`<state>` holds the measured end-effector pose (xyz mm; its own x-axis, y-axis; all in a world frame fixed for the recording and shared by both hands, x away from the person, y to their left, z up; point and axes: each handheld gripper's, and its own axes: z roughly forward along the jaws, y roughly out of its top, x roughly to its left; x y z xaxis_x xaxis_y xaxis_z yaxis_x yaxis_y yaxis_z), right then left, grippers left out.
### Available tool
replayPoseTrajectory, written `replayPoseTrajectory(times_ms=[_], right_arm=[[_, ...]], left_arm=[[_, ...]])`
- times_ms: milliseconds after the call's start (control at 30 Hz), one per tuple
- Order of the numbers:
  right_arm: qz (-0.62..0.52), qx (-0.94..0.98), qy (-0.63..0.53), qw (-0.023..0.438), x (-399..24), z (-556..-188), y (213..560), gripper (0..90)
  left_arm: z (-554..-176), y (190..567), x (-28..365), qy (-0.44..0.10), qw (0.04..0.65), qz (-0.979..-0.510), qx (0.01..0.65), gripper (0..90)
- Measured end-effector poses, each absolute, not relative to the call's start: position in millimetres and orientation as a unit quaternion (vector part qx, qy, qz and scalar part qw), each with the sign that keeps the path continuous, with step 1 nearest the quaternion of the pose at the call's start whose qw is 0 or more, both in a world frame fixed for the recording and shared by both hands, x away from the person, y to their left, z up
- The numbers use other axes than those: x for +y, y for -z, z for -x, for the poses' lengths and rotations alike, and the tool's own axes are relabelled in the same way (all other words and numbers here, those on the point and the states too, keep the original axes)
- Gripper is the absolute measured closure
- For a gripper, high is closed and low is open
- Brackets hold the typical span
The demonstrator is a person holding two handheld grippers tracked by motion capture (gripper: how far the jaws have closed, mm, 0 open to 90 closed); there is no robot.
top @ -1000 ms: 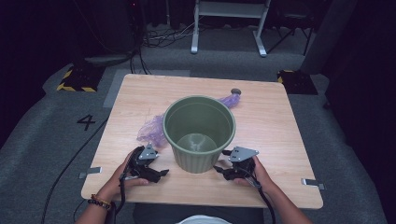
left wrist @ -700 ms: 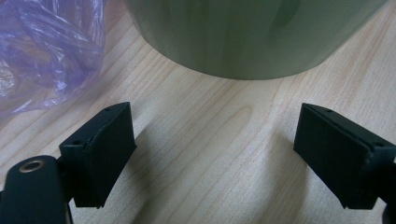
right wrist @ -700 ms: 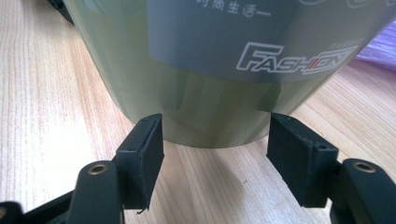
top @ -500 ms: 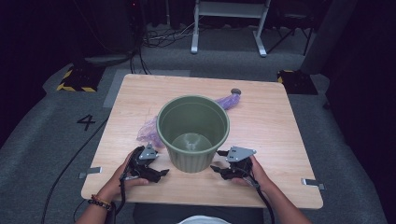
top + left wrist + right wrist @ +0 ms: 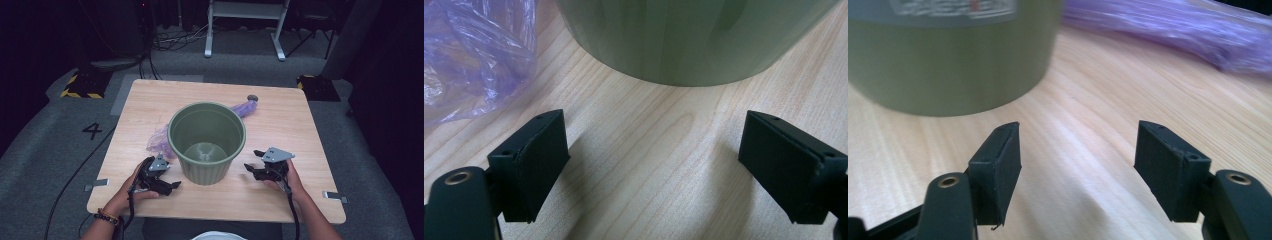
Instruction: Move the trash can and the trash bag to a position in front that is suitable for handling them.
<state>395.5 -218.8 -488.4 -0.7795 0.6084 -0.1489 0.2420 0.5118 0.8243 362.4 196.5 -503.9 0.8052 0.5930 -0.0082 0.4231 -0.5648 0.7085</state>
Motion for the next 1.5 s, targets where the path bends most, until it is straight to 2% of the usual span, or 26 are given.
replayPoseTrajectory(times_ms=[333,533,800,833,867,1000,1167,1333,1500], right_arm=[[-0.311,0.806,-0.447,0.232,-238.5,-424.1,475.5,39.9],[-0.337,0.791,-0.453,0.235,-238.2,-453.4,469.7,45.7],[-0.345,0.792,-0.448,0.231,-227.1,-485.0,461.6,45.7],[-0.344,0.793,-0.447,0.231,-225.7,-487.9,460.8,47.0],[-0.341,0.796,-0.441,0.239,-222.2,-493.7,459.7,53.8],[-0.335,0.800,-0.434,0.244,-215.1,-508.4,458.6,57.1],[-0.350,0.792,-0.437,0.244,-203.5,-530.9,457.1,52.1],[-0.369,0.779,-0.446,0.240,-186.5,-552.5,456.2,40.0],[-0.379,0.781,-0.435,0.241,-161.6,-573.1,457.9,38.0]], left_arm=[[-362.4,503.9,196.5,-0.116,0.366,-0.877,0.290,12.3],[-362.4,503.9,196.6,-0.116,0.366,-0.877,0.290,12.2],[-362.4,503.9,196.5,-0.116,0.366,-0.877,0.290,12.2],[-362.4,503.9,196.6,-0.116,0.366,-0.877,0.290,12.3],[-362.4,503.9,196.5,-0.116,0.366,-0.877,0.290,12.2],[-362.4,503.9,196.5,-0.116,0.366,-0.877,0.290,12.2],[-362.4,503.9,196.6,-0.116,0.366,-0.877,0.290,12.3],[-362.3,503.9,196.6,-0.116,0.365,-0.877,0.290,12.3],[-362.1,503.9,196.8,-0.116,0.366,-0.877,0.289,12.4]])
